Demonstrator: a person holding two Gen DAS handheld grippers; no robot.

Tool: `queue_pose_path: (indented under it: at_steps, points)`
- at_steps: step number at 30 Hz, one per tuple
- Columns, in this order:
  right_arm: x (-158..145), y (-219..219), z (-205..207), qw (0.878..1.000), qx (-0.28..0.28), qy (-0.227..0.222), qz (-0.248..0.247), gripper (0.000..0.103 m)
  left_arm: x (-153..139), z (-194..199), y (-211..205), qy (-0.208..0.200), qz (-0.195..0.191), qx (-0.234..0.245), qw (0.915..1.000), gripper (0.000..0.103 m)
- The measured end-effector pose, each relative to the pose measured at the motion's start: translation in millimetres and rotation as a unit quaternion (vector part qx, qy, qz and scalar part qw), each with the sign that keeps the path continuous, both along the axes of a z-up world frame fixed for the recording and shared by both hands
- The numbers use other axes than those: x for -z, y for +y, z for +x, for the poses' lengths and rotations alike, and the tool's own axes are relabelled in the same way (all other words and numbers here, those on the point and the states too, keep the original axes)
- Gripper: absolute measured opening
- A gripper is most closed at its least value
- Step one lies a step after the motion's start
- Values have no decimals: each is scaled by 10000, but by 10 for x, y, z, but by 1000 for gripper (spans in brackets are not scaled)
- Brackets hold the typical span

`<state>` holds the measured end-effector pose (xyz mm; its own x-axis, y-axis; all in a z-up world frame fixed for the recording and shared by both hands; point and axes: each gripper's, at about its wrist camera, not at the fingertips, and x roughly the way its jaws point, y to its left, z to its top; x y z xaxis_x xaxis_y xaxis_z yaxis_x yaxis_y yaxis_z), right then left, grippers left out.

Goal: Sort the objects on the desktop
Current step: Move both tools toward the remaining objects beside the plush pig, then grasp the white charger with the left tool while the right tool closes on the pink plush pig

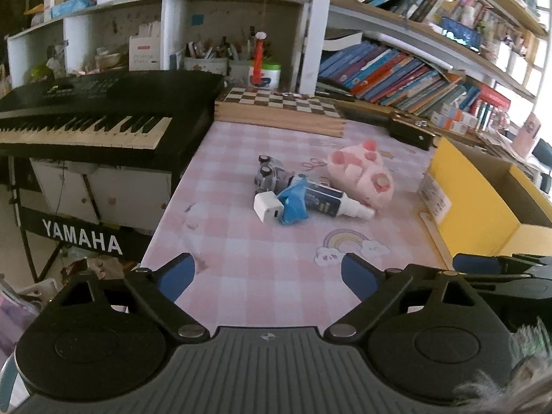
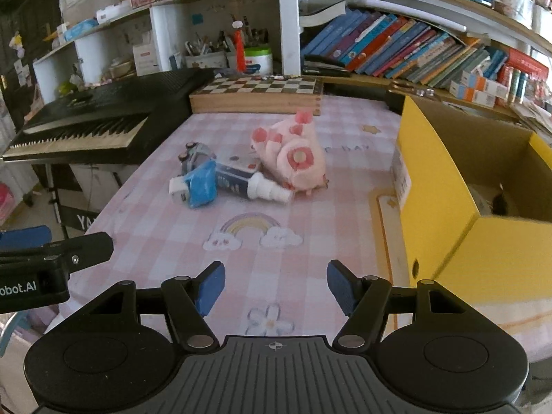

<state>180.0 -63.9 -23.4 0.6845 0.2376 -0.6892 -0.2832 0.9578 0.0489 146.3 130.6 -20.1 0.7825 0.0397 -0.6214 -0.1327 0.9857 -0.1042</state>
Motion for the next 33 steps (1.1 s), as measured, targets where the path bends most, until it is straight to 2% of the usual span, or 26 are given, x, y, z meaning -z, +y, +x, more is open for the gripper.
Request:
queue_pose_path:
  at_steps: [13, 22, 25, 33]
  points:
    - [2, 33, 756, 9998, -90, -134, -85, 67, 236, 768, 71, 265, 66, -367, 9990, 59]
    - [32, 91, 1124, 9994, -282, -152, -154, 67, 420, 1226, -23, 413, 243, -401, 9980, 56]
    - [44, 106, 1220, 9992, -328, -146, -176, 67, 481, 1347, -41, 505, 337, -477, 9970, 50]
    - [97, 124, 1438, 9990, -380, -91, -213, 67, 586, 1537, -78, 705, 379, -553, 9953, 43]
